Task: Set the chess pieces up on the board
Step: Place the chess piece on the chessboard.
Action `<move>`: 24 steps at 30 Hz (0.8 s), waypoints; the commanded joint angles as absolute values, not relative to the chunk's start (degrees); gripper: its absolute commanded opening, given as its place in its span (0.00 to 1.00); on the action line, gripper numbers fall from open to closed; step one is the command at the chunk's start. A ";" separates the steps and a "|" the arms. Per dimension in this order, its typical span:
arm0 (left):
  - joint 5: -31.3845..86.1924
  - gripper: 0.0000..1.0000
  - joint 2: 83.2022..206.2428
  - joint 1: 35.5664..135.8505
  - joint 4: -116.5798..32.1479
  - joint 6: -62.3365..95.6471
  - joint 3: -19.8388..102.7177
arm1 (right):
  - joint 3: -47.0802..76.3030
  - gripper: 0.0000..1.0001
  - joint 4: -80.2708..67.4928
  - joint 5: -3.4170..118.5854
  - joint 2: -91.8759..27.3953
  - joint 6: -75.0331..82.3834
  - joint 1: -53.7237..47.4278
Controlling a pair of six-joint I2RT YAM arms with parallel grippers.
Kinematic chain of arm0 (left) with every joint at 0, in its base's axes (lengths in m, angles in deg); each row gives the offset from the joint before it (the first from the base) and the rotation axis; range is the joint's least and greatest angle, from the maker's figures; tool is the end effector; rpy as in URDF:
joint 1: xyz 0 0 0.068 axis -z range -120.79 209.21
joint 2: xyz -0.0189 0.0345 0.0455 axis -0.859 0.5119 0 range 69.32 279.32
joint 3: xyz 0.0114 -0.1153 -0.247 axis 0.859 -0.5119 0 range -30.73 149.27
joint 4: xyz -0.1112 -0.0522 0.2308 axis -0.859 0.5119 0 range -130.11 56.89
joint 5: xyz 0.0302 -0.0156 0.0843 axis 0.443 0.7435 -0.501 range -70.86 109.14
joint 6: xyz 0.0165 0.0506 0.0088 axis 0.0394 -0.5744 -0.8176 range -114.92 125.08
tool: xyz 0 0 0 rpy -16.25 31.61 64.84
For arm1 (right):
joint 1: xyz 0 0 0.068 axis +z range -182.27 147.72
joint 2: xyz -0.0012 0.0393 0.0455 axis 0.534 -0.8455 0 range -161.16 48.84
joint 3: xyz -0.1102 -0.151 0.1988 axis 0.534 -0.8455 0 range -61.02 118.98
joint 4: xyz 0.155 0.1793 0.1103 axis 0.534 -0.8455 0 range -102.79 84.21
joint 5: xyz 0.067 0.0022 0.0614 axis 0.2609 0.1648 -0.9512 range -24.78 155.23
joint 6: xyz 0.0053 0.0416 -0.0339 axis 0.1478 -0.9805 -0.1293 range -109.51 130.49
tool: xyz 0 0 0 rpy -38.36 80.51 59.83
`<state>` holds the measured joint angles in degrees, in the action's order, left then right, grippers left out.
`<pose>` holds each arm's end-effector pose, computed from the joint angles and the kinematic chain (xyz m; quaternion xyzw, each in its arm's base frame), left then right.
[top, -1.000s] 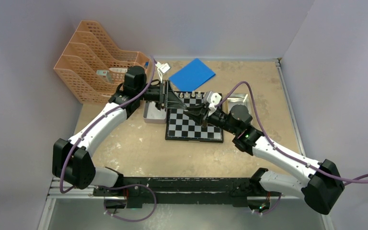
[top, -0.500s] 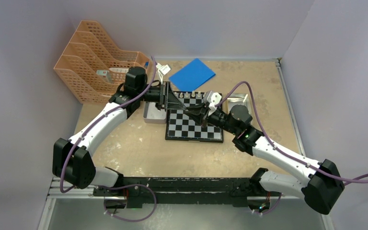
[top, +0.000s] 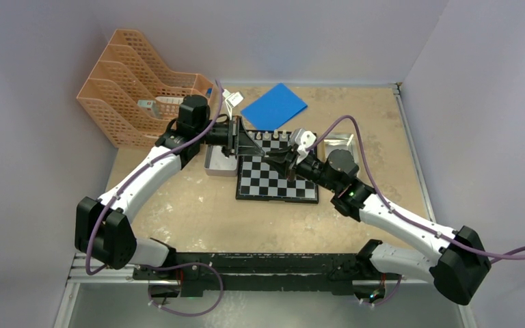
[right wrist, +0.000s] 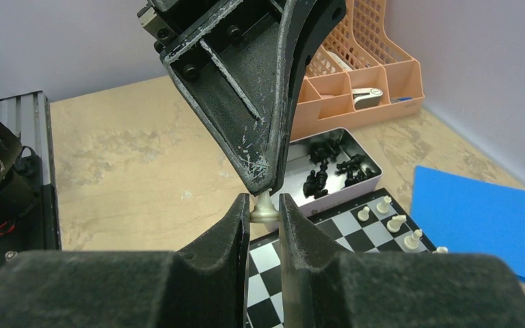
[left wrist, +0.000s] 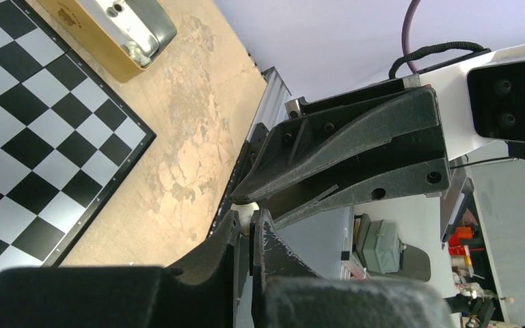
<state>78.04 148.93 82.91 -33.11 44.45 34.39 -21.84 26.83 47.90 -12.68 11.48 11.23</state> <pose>0.2721 -0.1528 0.3360 0.1760 0.7508 -0.6027 0.2051 0.1738 0.1795 0.3273 -0.3469 0.5426 0.3651 0.6722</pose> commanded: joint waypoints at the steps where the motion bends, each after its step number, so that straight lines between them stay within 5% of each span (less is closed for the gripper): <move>1: 77.84 0.00 149.28 83.12 -33.97 42.56 35.69 | -22.29 0.19 30.62 50.31 -12.61 9.35 11.50; 11: 63.37 0.00 153.99 83.33 -21.65 30.32 44.06 | -28.63 0.50 27.61 57.01 -6.27 2.64 11.49; 16: 52.55 0.00 156.75 84.91 -18.22 25.94 47.79 | -30.63 0.76 24.51 61.71 -2.55 -2.57 11.45; 18: 48.92 0.00 158.66 85.90 -16.39 24.61 50.48 | -30.61 0.97 22.41 63.16 -1.34 -3.87 11.45; 24: 39.01 0.00 164.50 88.72 -15.48 22.67 54.72 | -29.28 0.99 16.37 74.09 2.51 -6.81 11.41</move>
